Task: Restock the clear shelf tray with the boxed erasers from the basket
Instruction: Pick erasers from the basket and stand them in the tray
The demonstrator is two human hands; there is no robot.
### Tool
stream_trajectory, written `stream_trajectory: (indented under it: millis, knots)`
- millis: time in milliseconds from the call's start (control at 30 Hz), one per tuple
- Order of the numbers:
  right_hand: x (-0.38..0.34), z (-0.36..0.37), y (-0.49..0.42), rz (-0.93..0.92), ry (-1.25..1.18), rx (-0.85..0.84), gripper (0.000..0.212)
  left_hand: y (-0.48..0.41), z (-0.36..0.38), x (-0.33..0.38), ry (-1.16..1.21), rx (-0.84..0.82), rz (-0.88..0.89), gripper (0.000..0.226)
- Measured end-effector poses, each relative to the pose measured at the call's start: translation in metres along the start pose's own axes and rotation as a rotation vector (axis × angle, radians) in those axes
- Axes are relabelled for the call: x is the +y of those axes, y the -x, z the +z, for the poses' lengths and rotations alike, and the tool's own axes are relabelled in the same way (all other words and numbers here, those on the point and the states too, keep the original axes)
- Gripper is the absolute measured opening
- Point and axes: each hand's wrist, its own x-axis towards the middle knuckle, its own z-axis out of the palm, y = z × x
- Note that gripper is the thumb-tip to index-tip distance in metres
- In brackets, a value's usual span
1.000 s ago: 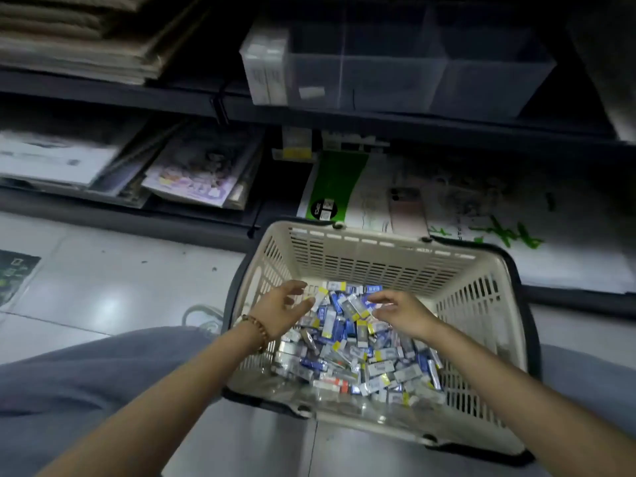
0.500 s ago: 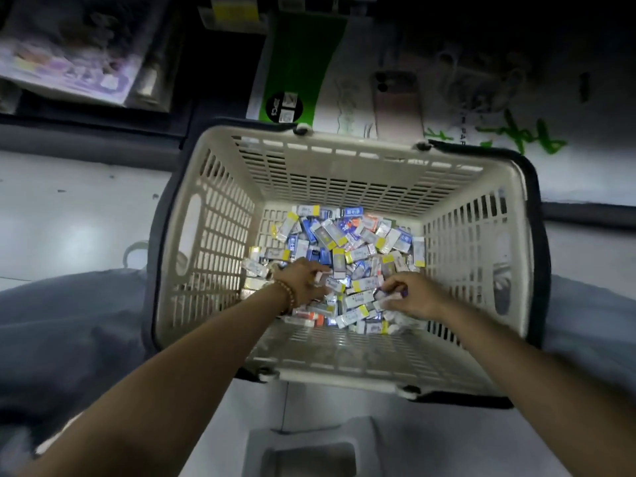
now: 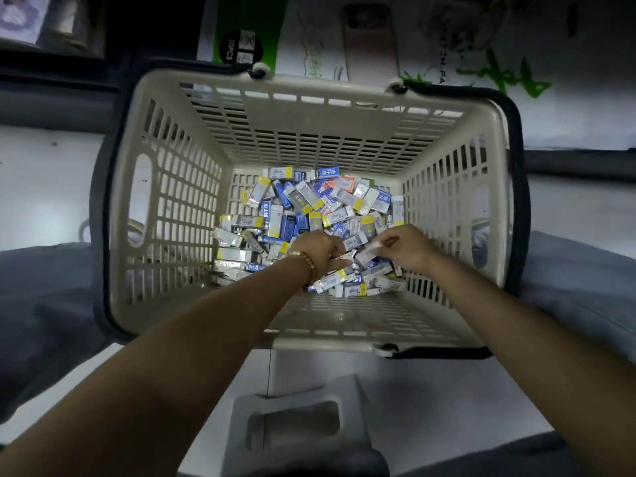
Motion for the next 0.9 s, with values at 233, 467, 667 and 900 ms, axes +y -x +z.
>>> stream_trajectory:
  millis: [233,467,667,900]
  knots:
    - [-0.014,-0.024,0.012,-0.029,-0.138,0.121,0.026,-0.005,0.003,0.020,0.099,-0.151,-0.118,0.037]
    - [-0.030,-0.018,0.016,-0.026,-0.421,-0.098,0.026,0.011,-0.035,0.018,1.399,-0.261,-0.397,0.025]
    - [-0.023,-0.001,0.014,-0.035,-0.373,-0.112,0.028,0.029,-0.042,-0.005,1.288,-0.245,-0.334,0.026]
    - [0.002,0.015,0.012,-0.057,0.569,-0.253,0.040,0.039,-0.037,-0.032,1.266,-0.231,-0.342,0.035]
